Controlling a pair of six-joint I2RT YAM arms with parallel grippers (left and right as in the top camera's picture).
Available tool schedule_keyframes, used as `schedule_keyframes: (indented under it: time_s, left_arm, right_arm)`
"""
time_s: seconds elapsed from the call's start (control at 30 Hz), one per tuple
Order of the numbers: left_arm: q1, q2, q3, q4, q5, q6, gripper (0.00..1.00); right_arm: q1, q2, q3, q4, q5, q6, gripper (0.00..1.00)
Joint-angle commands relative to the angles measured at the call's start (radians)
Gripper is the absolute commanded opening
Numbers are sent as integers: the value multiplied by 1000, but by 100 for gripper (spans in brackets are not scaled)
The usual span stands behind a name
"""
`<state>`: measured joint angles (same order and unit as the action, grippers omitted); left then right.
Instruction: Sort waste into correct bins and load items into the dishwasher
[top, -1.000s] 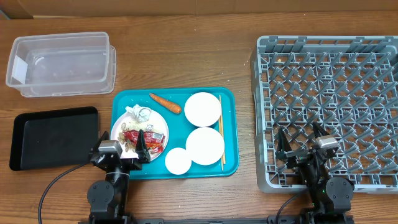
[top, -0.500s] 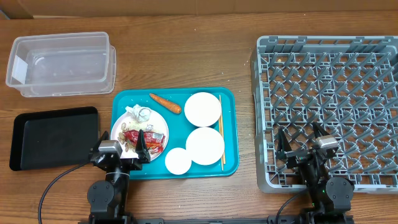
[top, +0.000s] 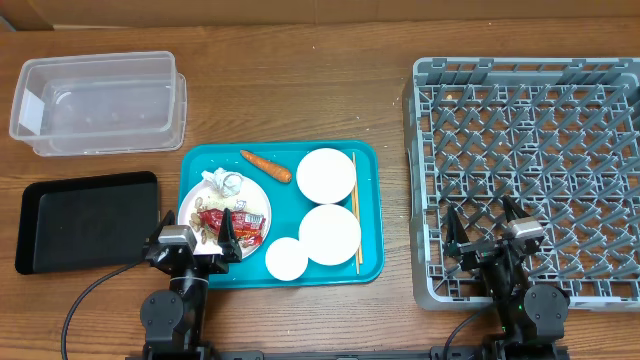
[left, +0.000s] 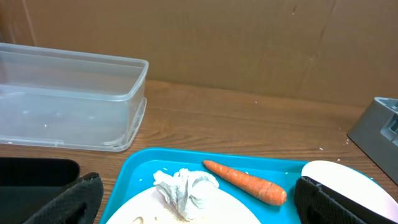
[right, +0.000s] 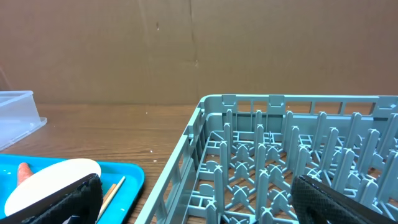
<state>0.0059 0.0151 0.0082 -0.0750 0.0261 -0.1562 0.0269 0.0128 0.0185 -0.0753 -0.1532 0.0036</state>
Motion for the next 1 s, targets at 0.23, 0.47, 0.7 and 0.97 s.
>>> schedule_keyframes:
  time_s: [0.23,0.47,0.7,0.97]
  left_arm:
    - [-6,-3,-3,-1,8,14,100]
    - [-6,-3,-3,0,8,14,100]
    - [-6,-3,-3,5,9,13,100]
    - [-6,6,79,-70,8,-15,100]
  right_arm:
    - [-1,-10,-10,6,-5,-1,100]
    - [-1,-10,-10,6,-2,-1,100]
    - [0,-10,-10,13,-8,53,100]
    - [0,8,77,-29,-5,199,100]
